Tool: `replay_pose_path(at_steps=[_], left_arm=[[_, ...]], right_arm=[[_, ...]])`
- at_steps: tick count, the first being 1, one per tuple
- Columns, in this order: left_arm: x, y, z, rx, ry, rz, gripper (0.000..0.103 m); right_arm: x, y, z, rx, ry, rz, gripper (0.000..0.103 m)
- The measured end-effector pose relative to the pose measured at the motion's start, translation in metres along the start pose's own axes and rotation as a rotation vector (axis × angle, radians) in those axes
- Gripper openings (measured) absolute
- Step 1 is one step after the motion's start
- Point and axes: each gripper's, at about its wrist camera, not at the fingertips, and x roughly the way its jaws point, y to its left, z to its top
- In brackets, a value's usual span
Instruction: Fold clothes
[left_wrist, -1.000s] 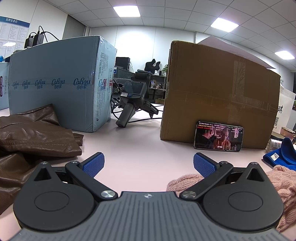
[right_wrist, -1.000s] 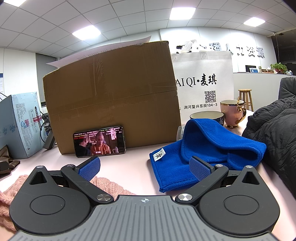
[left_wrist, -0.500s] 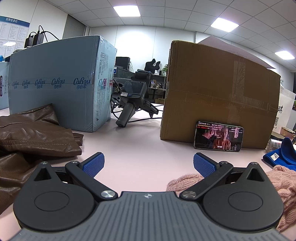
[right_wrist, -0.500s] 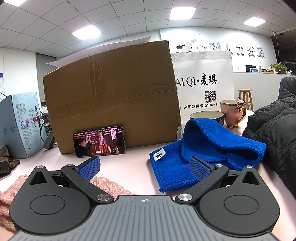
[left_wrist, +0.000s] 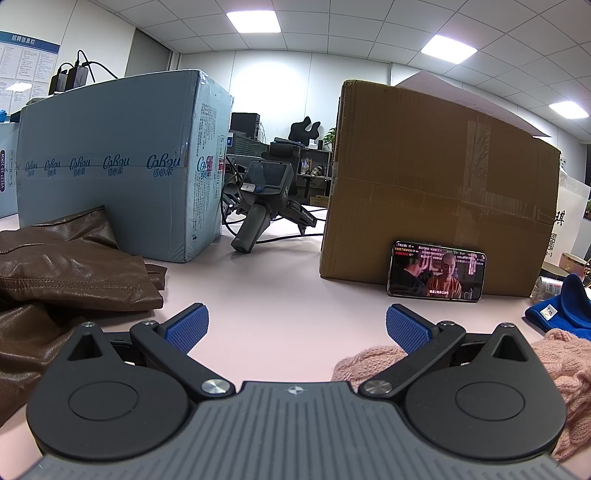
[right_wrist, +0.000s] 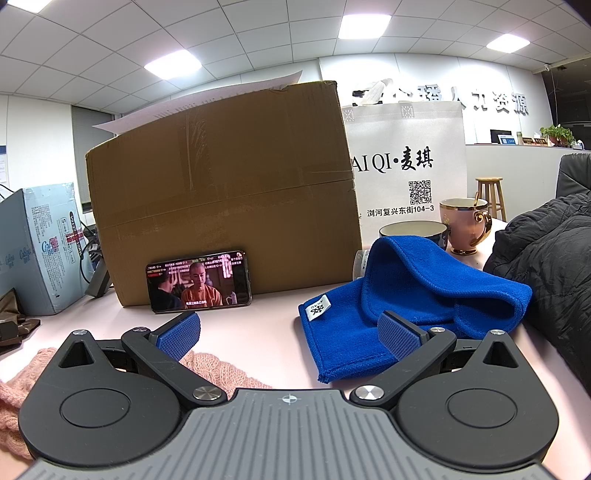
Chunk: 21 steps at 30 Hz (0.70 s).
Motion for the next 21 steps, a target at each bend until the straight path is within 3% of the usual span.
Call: replay_pose_path(at_steps=[21], left_arm=[[-0.0018,0.0014,0.0003,-0.001,0.002,-0.001,0.103]], right_arm=[[-0.0004,-0.0002,0.0001,-0.001,-0.002,0.0,0.103]])
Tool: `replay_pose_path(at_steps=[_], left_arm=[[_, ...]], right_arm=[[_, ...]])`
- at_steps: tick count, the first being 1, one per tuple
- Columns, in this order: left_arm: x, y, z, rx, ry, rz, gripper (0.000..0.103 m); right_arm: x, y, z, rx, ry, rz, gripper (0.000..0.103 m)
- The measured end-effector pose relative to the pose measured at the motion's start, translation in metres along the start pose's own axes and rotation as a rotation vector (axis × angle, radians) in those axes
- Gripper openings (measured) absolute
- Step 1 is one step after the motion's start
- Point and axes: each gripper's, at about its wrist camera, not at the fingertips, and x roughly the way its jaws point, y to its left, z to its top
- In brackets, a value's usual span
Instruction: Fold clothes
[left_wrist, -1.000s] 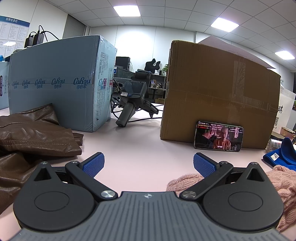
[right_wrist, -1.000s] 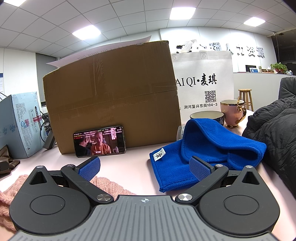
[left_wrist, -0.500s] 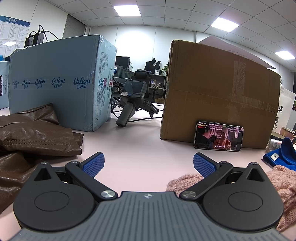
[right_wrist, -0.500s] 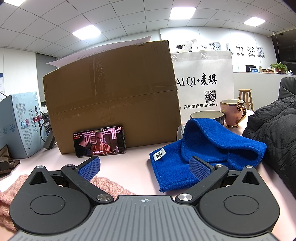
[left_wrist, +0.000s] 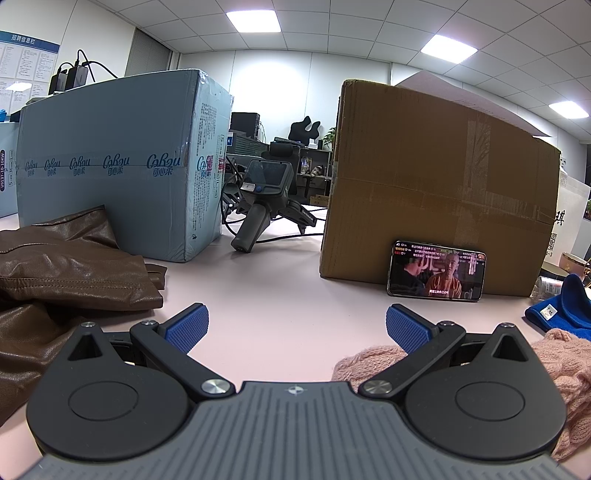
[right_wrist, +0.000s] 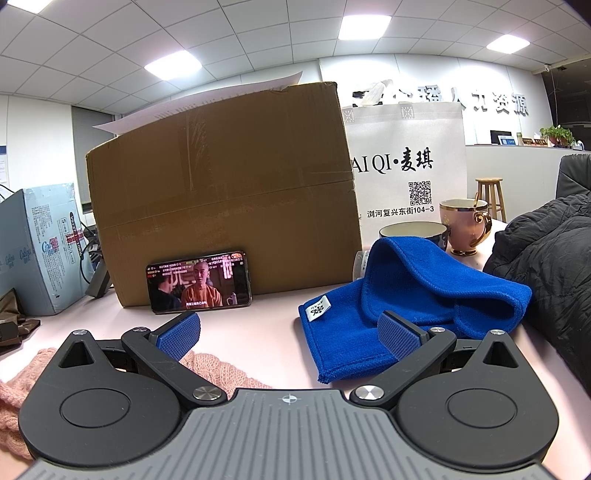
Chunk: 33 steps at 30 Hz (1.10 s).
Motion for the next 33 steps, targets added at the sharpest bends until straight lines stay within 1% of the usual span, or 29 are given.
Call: replay_pose_path(at_steps=[20,23,24,33], left_arm=[[0.0022,0.0003,0.0002,-0.003,0.004,-0.003,0.103],[0.0025,0.001,0.0004,-0.009,0.007,-0.006,0.103],[0.0024,0.0015,0.0005,-0.013,0.008,-0.011,0.103],[-0.0002,0.0044,0.0006,-0.039,0.003,-0.044,0.103]], right_arm=[[0.0014,-0.0009,-0.0001,0.004,0.008,0.007,0.103],[-0.0003,-0.0008,0.0,0.008,0.004,0.026,0.103],[-0.0012,-0.0011,0.0,0.01,0.0,0.038,0.103],[-0.003,-0.0037,0.0008,0.033,-0.006,0.056,0.103]])
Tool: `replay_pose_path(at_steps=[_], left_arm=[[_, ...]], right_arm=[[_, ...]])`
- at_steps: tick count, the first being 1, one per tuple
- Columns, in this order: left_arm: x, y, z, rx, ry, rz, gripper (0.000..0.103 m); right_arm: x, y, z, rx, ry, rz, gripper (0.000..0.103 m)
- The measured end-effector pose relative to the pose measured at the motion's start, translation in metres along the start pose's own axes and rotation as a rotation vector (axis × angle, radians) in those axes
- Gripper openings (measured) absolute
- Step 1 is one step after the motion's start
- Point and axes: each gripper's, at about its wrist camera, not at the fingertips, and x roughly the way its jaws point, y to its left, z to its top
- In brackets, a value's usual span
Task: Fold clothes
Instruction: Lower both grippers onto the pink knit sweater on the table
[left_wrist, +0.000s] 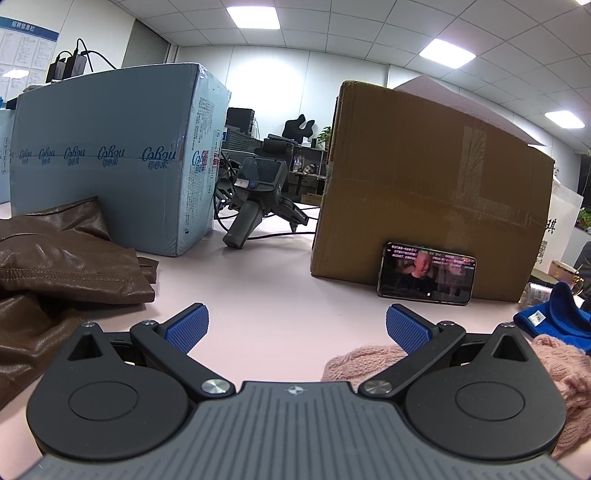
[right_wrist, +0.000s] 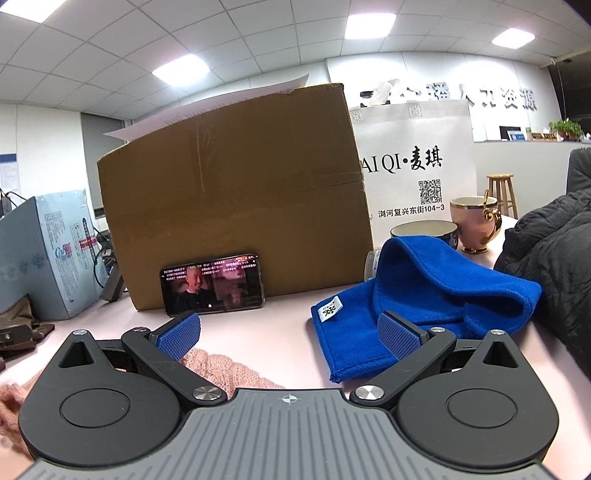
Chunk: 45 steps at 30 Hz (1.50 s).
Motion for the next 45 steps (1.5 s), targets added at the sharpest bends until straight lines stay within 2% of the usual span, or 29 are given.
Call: replay_pose_path(at_steps=[9,13,18,21,26,31,38,45], left_arm=[[-0.006,0.004,0.005,-0.048,-0.007,-0.038,0.103],[-0.005,0.012,0.006,-0.146,0.049,-0.129,0.103],[0.003,0.021,0.003,-0.248,0.135,-0.17,0.103],[0.005,0.022,0.0,-0.284,0.168,-0.198,0.103],[0.005,0.02,-0.004,-0.285,0.196,-0.233,0.103],[0.007,0.021,-0.007,-0.312,0.227,-0.251,0.103],[0.012,0.024,-0.012,-0.346,0.277,-0.249,0.103],[0.018,0.029,-0.017,-0.411,0.324,-0.296,0.103]], right_arm=[[-0.003,-0.013,0.003,0.096,-0.002,0.031,0.103],[-0.008,-0.02,0.005,0.163,0.003,0.051,0.103],[-0.016,-0.03,0.004,0.26,0.037,0.065,0.103],[-0.018,-0.039,-0.001,0.37,0.112,0.102,0.103],[-0.018,-0.04,-0.009,0.454,0.225,0.127,0.103],[-0.015,-0.037,-0.018,0.508,0.302,0.165,0.103],[-0.009,-0.028,-0.023,0.516,0.327,0.178,0.103],[0.005,-0.02,-0.022,0.529,0.349,0.199,0.103]])
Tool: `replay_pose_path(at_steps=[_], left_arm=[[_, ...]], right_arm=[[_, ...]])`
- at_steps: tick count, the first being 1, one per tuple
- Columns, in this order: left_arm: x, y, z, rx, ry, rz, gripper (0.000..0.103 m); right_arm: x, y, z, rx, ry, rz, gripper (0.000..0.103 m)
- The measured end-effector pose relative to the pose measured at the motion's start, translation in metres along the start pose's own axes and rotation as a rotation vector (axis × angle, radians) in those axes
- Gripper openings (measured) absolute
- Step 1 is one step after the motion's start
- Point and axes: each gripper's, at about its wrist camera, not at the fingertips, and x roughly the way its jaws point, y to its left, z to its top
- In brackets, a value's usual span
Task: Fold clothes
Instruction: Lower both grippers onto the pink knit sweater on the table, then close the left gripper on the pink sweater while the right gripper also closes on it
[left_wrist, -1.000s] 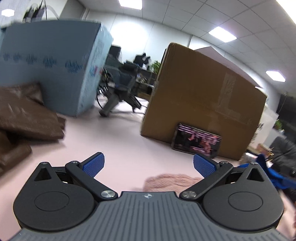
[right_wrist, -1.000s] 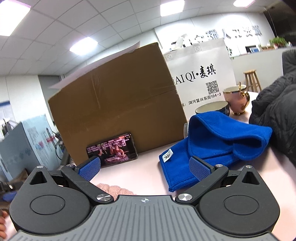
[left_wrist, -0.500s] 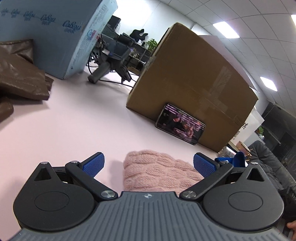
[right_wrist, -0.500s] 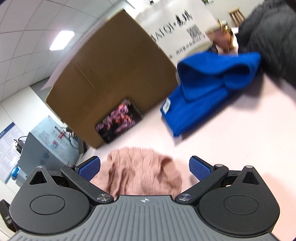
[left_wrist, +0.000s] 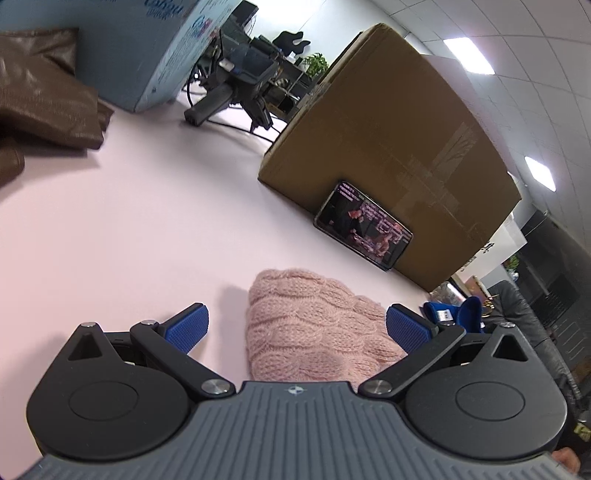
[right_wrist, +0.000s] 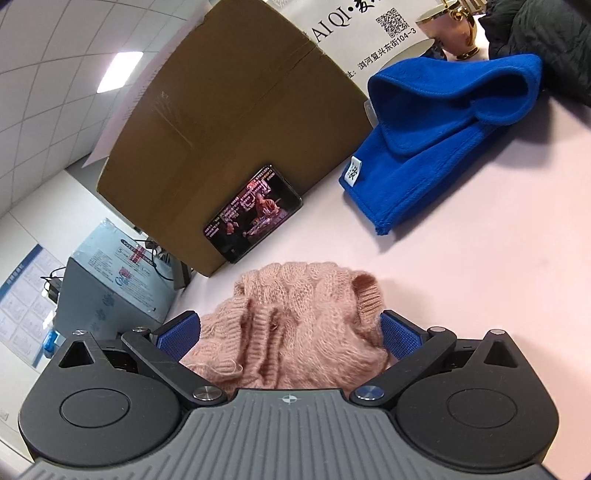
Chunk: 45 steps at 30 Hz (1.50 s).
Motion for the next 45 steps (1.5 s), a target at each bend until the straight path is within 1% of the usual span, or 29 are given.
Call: replay_pose_path(at_steps=[2,8,11,15,17,20,22,25,29,30,32,33,34,36,38,40,41,43,44,45], left_arm=[[0.001,0.001,0.0,-0.014,0.007,-0.015,0.103],[0.002,0.003,0.0,-0.04,0.025,-0.065,0.103],[0.002,0.007,0.002,-0.072,0.021,-0.089,0.103],[-0.001,0.016,0.005,-0.136,0.005,-0.111,0.099],[-0.001,0.017,0.005,-0.139,0.009,-0.116,0.099],[0.003,0.01,0.004,-0.099,0.057,-0.118,0.098],[0.004,0.004,0.004,-0.058,0.115,-0.114,0.098],[0.001,0.005,0.003,-0.074,0.156,-0.149,0.097],[-0.001,0.007,-0.001,-0.115,0.166,-0.177,0.089],[-0.001,0.008,-0.002,-0.141,0.168,-0.209,0.086],[-0.001,0.011,-0.004,-0.176,0.166,-0.237,0.081],[0.0,0.014,-0.005,-0.198,0.169,-0.243,0.075],[0.001,0.016,-0.005,-0.212,0.166,-0.232,0.07],[0.001,0.018,-0.006,-0.228,0.161,-0.215,0.057],[0.002,0.016,-0.007,-0.209,0.166,-0.202,0.051],[0.003,0.011,-0.009,-0.169,0.167,-0.187,0.049],[0.003,0.008,-0.01,-0.146,0.164,-0.18,0.049],[0.002,0.003,-0.012,-0.109,0.156,-0.166,0.047],[0.002,0.001,-0.013,-0.09,0.153,-0.159,0.045],[0.002,-0.001,-0.014,-0.07,0.147,-0.146,0.042]], right_arm=[[0.005,0.003,0.0,-0.004,0.011,0.011,0.103],[0.013,0.009,-0.002,-0.041,0.02,0.005,0.102],[0.012,0.007,-0.002,-0.031,0.011,0.009,0.099],[0.014,0.009,-0.004,-0.057,0.006,0.004,0.098],[0.015,0.01,-0.005,-0.07,0.005,0.005,0.098],[0.015,0.01,-0.006,-0.076,0.003,0.009,0.098],[0.016,0.01,-0.006,-0.081,0.001,0.011,0.098],[0.018,0.011,-0.007,-0.098,-0.001,0.008,0.098],[0.02,0.012,-0.008,-0.116,-0.003,0.007,0.1],[0.021,0.012,-0.009,-0.119,-0.003,0.009,0.101],[0.021,0.012,-0.01,-0.125,-0.003,0.009,0.101],[0.022,0.012,-0.01,-0.129,-0.005,0.007,0.101],[0.022,0.012,-0.01,-0.128,-0.007,0.007,0.101],[0.021,0.012,-0.01,-0.119,-0.013,0.011,0.101],[0.022,0.012,-0.011,-0.121,-0.017,0.008,0.101],[0.022,0.013,-0.011,-0.124,-0.02,0.004,0.1],[0.022,0.012,-0.011,-0.124,-0.024,0.001,0.098],[0.021,0.012,-0.012,-0.122,-0.03,-0.008,0.09],[0.021,0.012,-0.012,-0.121,-0.033,-0.013,0.08],[0.021,0.012,-0.012,-0.12,-0.039,-0.037,0.076]])
